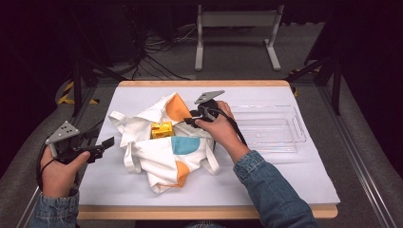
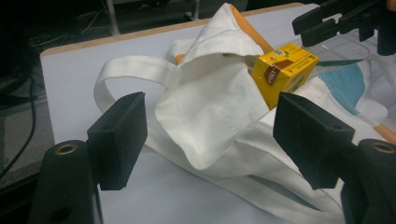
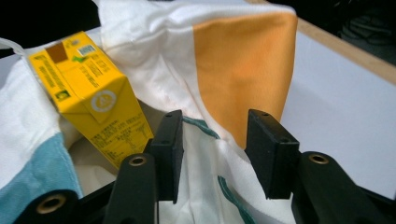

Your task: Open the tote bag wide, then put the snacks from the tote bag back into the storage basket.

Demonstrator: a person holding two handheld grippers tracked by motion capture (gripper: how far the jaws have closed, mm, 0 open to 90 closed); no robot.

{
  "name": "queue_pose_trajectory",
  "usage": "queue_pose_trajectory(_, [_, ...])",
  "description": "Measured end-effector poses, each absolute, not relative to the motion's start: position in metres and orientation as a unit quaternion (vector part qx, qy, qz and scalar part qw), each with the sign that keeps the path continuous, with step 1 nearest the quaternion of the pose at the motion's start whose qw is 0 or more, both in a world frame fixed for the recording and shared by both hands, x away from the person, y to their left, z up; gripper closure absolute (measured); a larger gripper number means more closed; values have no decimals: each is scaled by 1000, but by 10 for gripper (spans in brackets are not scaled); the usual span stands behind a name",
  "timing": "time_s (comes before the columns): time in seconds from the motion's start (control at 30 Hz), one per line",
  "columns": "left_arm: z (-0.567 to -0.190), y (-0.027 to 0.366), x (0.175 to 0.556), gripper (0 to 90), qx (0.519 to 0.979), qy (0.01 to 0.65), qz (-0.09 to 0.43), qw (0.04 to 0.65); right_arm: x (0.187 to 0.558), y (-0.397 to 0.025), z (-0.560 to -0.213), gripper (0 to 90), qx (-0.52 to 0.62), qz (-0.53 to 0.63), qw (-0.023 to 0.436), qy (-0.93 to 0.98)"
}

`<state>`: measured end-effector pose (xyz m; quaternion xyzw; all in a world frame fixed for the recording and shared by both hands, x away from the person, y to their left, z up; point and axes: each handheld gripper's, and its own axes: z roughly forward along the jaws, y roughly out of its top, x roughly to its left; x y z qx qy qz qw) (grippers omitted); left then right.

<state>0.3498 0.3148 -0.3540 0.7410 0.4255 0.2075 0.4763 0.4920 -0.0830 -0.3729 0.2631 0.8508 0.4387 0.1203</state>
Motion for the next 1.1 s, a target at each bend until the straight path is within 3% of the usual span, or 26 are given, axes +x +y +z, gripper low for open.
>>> queue_pose_trajectory(0.53, [-352,315,351,269,743,426,197,478,470,-85,-339,546,208,491,76,842])
queue_pose_trajectory(0.73, [-349,315,349,273,747,418,186,483,457,-78,-324,499,170,502,55,846])
queue_pose_trajectory(1.1, [-345,314,346,254,748,412,184,486,451,-64,-318,321,120,519,27,846])
